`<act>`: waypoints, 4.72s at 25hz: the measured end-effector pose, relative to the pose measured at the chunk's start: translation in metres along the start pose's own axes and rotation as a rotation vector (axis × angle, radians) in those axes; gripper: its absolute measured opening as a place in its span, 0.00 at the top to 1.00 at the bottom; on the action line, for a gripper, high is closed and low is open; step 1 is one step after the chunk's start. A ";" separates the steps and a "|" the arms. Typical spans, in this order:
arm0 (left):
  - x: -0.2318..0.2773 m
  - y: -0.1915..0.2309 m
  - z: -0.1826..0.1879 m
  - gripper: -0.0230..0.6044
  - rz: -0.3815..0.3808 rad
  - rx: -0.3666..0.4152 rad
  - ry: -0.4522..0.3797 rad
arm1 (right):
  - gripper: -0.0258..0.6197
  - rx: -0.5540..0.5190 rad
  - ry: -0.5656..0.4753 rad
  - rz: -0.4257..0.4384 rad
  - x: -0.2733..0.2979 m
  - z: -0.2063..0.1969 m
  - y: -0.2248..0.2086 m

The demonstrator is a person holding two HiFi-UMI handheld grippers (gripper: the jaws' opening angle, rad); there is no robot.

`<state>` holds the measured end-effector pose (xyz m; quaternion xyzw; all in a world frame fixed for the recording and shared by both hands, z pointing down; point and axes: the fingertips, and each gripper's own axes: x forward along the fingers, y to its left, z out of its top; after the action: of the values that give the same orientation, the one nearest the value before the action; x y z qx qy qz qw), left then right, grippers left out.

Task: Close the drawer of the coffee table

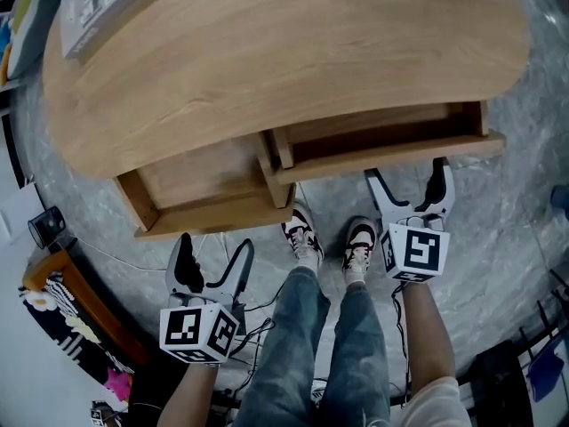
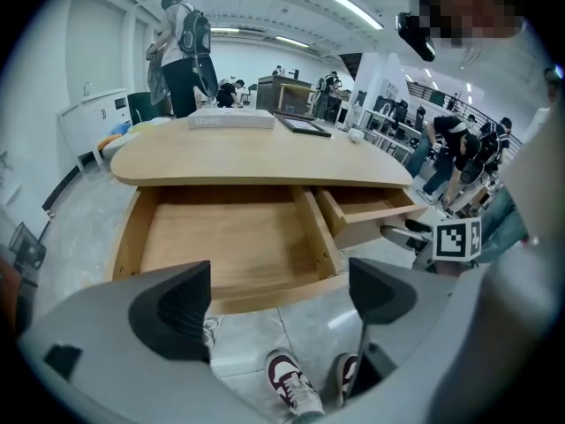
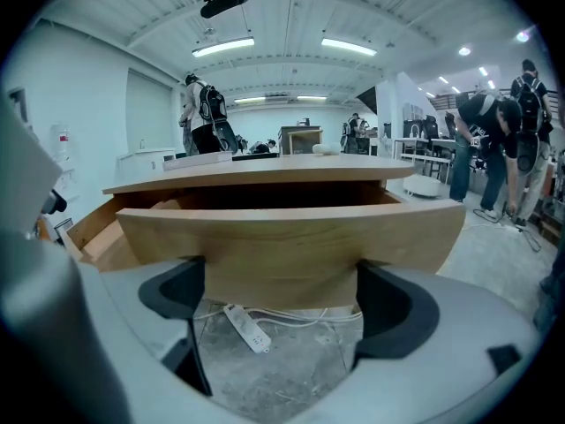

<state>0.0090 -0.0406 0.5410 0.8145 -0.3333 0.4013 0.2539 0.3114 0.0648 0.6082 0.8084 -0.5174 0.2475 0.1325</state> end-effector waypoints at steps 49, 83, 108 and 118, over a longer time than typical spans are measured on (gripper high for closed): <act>-0.029 0.066 -0.013 0.18 0.111 -0.218 -0.143 | 0.66 0.027 -0.020 -0.046 0.052 0.070 0.000; 0.055 0.099 -0.078 0.19 0.096 -0.080 -0.505 | 0.96 -0.131 0.059 -0.024 -0.027 0.054 0.059; 0.037 0.098 -0.057 0.20 0.102 -0.098 -0.430 | 0.96 -0.045 0.097 -0.106 -0.038 0.037 0.053; 0.062 0.114 -0.013 0.20 0.091 -0.068 -0.416 | 0.96 0.015 0.096 -0.176 -0.040 0.041 0.045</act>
<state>-0.0541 -0.1266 0.6155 0.8548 -0.4285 0.2240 0.1886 0.2680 0.0571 0.5499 0.8388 -0.4357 0.2773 0.1723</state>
